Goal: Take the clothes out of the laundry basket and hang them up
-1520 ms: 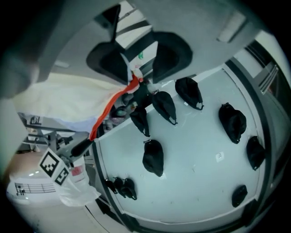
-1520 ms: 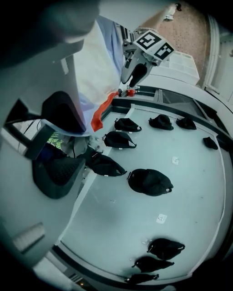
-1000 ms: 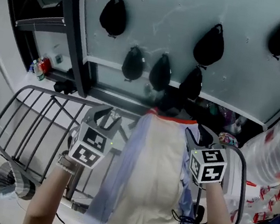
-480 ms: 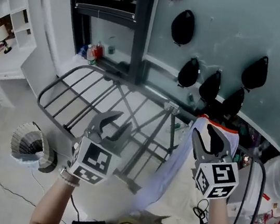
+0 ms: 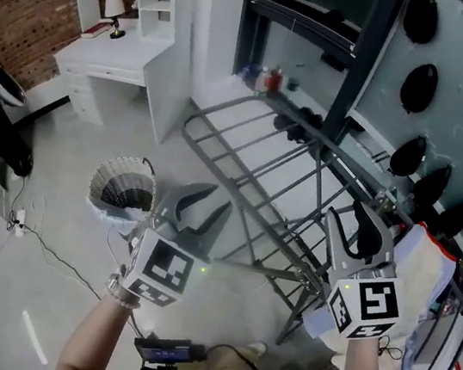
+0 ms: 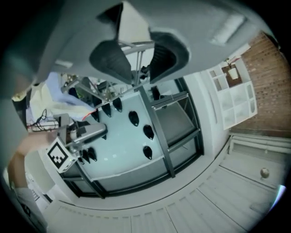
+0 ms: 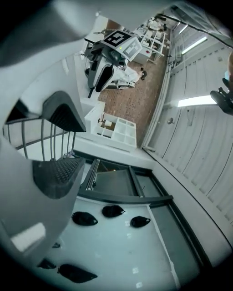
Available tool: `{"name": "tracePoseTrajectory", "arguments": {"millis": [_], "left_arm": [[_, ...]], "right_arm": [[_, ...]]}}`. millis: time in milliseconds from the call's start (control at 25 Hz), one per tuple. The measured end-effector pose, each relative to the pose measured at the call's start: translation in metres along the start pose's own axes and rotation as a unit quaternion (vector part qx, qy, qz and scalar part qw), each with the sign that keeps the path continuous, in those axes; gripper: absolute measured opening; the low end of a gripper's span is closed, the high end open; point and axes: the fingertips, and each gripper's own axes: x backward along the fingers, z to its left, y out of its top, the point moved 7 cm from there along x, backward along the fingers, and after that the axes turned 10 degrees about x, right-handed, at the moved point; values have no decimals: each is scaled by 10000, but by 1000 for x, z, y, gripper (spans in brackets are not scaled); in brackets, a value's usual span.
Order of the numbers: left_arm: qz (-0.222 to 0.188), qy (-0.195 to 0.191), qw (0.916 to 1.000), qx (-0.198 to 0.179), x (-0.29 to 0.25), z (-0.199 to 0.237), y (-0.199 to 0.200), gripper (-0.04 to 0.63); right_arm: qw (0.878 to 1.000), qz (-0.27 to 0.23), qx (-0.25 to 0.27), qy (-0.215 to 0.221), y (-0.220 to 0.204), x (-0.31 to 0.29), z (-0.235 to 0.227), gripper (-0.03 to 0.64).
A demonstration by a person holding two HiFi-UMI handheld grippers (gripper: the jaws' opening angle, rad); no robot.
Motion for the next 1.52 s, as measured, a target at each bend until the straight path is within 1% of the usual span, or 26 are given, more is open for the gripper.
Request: {"name": "tracePoseTrajectory", "arguments": {"millis": [200,400,640,800,920,1040,1120,1240,1400,1480,1520], "left_arm": [[48,517,9986,81,78,49,-35,112],[129,1078,9940,87,142,84,-58,110],[237,1728,9842,313,200,118,-92,109],[319,2162,9746,485,228,144,-112,109],[373,2431,9678,545,238,165,-125,109],[444,2581,9633,595,237,190,-139,109],[504,2658,9602,694,234,209,-152,109],[578,2772,9559,778,227,238,-169,109],[569,2891,9511,930,215,271,-185,109],[633,2940,9484,1006,211,285,-195,109],[656,2977,9459,1113,209,290,-201,109]], "right_arm": [[9984,-317,-78,456,35,-29,79,166],[9928,-600,-199,1016,60,-54,142,166],[9764,-913,-524,1886,73,-94,220,166],[9632,-1059,-571,2403,81,-128,263,166],[9566,-1040,-363,2698,79,-154,289,166],[9500,-1060,-3,2936,73,-183,310,166],[9451,-1070,120,3086,69,-205,322,166],[9392,-973,92,3290,60,-239,339,166],[9319,-797,-80,3537,45,-283,361,166],[9256,-736,-116,3712,36,-301,375,166],[9221,-700,-104,3804,31,-309,383,166]]}}
